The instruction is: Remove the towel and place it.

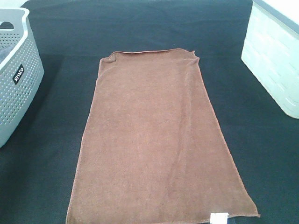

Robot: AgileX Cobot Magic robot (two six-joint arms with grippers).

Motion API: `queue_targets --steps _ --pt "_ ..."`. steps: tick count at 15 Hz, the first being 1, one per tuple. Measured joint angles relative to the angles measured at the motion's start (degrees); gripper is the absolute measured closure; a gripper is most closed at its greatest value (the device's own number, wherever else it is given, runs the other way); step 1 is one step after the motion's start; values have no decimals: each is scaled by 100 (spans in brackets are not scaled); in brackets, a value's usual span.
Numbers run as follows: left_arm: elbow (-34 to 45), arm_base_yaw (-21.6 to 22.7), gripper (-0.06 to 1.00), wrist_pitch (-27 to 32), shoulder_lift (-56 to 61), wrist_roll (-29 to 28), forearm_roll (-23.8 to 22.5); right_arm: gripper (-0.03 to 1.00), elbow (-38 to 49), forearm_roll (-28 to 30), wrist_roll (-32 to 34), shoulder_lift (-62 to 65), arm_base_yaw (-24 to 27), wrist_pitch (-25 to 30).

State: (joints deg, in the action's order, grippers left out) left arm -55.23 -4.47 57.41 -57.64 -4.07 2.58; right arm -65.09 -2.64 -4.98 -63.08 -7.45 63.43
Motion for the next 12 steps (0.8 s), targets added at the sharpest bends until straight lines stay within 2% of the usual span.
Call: queue_targets --steps 5,9,12 --pt "1793 0 18 -350 1891 155 0 40 1679 0 -40 1490 0 -550" --pt "2447 0 18 -395 3111 178 0 40 2762 -11 -46 2424 0 -802" --pt "2515 0 18 -430 3718 178 0 40 3380 -17 -46 3140 0 -802"
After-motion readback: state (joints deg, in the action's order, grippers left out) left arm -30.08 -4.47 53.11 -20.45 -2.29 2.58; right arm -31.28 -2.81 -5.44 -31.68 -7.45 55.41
